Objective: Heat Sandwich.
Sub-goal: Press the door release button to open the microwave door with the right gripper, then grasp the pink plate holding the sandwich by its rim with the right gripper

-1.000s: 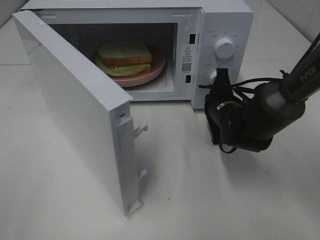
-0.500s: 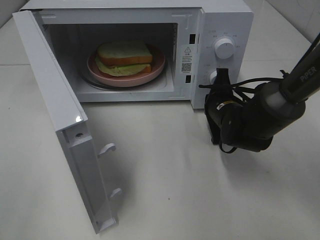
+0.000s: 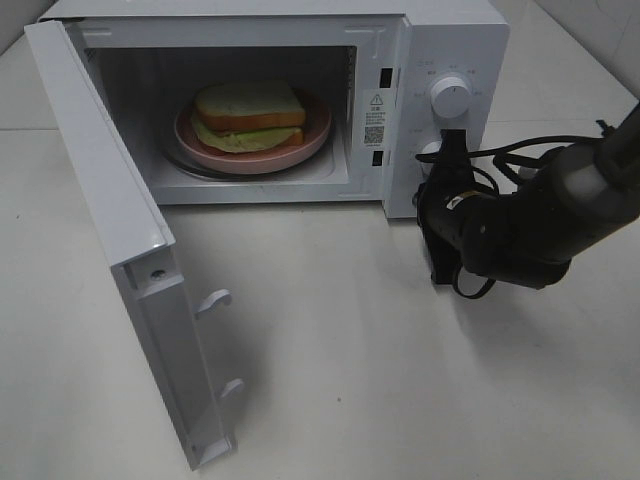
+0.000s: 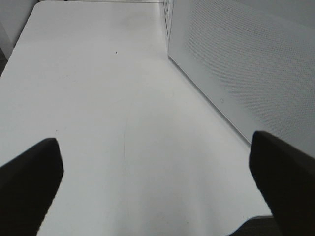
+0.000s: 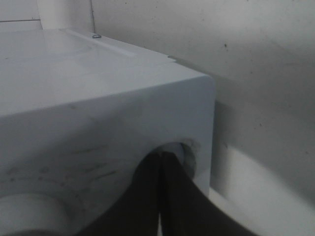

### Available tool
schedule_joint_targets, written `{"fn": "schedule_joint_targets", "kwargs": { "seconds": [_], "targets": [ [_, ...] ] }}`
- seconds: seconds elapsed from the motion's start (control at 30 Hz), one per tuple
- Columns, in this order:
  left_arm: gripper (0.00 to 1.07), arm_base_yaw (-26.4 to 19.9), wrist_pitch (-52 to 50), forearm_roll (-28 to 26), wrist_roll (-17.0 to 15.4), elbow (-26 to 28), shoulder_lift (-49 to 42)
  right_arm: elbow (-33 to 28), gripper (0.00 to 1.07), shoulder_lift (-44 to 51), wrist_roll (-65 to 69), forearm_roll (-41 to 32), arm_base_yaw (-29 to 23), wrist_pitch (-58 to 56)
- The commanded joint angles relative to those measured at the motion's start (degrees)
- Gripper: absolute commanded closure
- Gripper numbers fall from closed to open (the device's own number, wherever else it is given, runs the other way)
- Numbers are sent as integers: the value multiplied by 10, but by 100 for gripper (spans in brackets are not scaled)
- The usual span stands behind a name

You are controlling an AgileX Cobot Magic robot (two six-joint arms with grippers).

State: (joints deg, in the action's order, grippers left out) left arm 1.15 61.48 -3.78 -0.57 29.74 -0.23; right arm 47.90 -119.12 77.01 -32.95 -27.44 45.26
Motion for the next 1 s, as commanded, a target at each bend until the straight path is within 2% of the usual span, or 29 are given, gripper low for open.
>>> {"fn": "schedule_joint_targets", "kwargs": {
  "seconds": [0.03, 0.27, 0.47, 0.73, 0.83, 0.87, 1.0],
  "targets": [
    [9, 3, -1, -1, 0, -1, -9, -19, 107, 37, -18, 29, 0, -12],
    [9, 3, -1, -1, 0, -1, -9, -64, 106, 99, -85, 36, 0, -123],
    [9, 3, -1, -1, 0, -1, -9, -70, 104, 145, -160, 36, 0, -222],
    [9, 3, -1, -1, 0, -1, -9, -70, 102, 235, -349, 44, 0, -369],
    [9, 3, -1, -1, 0, -1, -9, -70, 101, 256, -410, 46, 0, -394],
    [9, 3, -1, -1, 0, -1, -9, -70, 101, 274, -476, 52, 0, -414],
    [9, 3, -1, -1, 0, -1, -9, -70, 99, 300, -546, 58, 1, -453]
  ]
}}
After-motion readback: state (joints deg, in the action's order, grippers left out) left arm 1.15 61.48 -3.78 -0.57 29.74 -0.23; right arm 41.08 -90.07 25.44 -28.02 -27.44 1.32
